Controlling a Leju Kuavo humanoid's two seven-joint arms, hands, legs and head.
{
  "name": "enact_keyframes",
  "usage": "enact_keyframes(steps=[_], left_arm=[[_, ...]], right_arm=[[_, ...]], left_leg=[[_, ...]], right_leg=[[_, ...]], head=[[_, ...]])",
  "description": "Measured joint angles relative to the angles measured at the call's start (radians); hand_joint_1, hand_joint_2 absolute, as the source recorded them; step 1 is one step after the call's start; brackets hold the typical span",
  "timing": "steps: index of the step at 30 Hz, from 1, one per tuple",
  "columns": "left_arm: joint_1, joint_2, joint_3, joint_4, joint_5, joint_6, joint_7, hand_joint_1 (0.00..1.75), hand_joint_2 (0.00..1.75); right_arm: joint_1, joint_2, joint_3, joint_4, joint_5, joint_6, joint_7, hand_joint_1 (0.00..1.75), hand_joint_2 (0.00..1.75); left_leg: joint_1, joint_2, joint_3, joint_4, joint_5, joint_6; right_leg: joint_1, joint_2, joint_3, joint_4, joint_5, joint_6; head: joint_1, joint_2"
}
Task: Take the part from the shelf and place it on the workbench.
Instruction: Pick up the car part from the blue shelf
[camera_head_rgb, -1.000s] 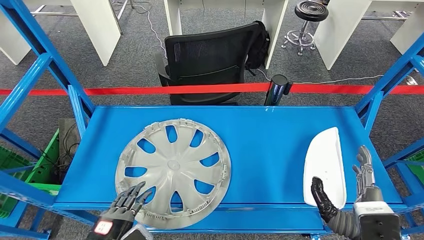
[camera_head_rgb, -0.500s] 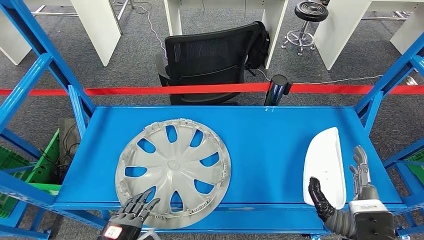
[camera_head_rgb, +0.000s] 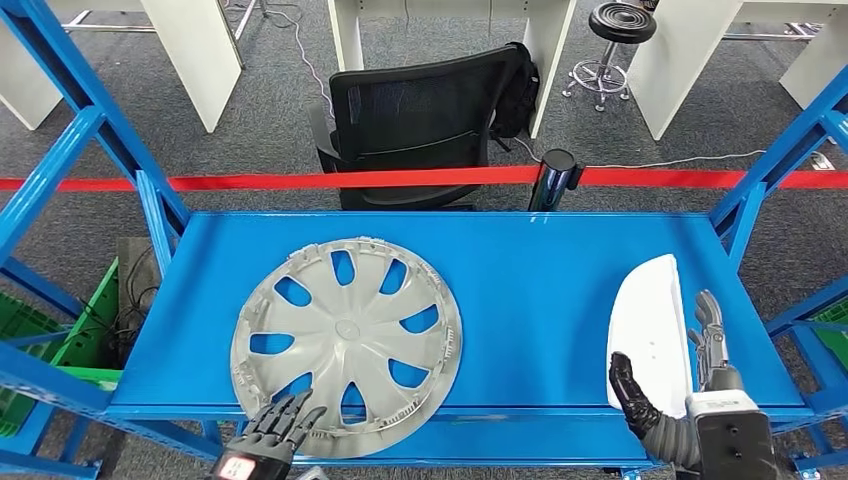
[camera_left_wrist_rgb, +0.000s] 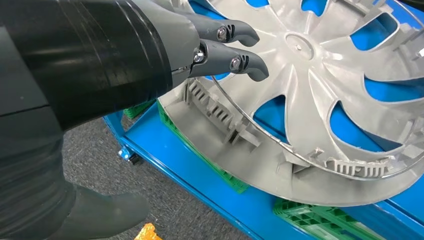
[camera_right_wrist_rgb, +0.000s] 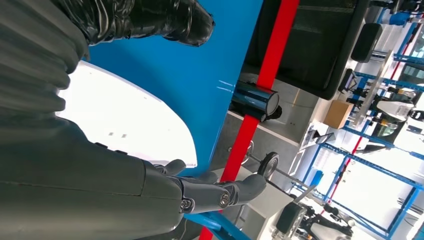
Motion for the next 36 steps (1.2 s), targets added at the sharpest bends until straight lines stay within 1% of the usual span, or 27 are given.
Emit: enact_keyframes(steps=[13, 24, 30, 36], left_arm=[[-0.022, -0.035, -0.01, 0.048, 0.005, 0.026, -0.008, 0.0, 1.75], [-0.033, -0.048, -0.014, 0.065, 0.008, 0.029, -0.009, 0.0, 1.75], [-0.041, -0.052, -0.017, 0.075, 0.004, 0.008, -0.008, 0.0, 1.75], [-0.057, -0.067, -0.02, 0.092, 0.0, -0.026, -0.01, 0.0, 1.75]], right_arm=[[-0.015, -0.002, 0.016, 0.014, 0.016, -0.021, 0.011, 0.0, 1.75], [-0.018, -0.004, 0.025, 0.017, 0.014, -0.022, 0.015, 0.0, 1.75], [-0.024, -0.004, 0.03, 0.027, -0.03, -0.019, 0.009, 0.0, 1.75], [-0.038, -0.004, 0.046, 0.044, -0.046, -0.016, -0.004, 0.0, 1.75]], left_leg=[[0.0, 0.0, 0.0, 0.0, 0.0, 0.0], [0.0, 0.0, 0.0, 0.0, 0.0, 0.0], [0.0, 0.0, 0.0, 0.0, 0.0, 0.0], [0.0, 0.0, 0.0, 0.0, 0.0, 0.0]], right_leg=[[0.0, 0.0, 0.0, 0.0, 0.0, 0.0], [0.0, 0.0, 0.0, 0.0, 0.0, 0.0], [0.0, 0.0, 0.0, 0.0, 0.0, 0.0], [0.0, 0.0, 0.0, 0.0, 0.0, 0.0]], head=[[0.0, 0.0], [0.0, 0.0], [0.0, 0.0], [0.0, 0.0]])
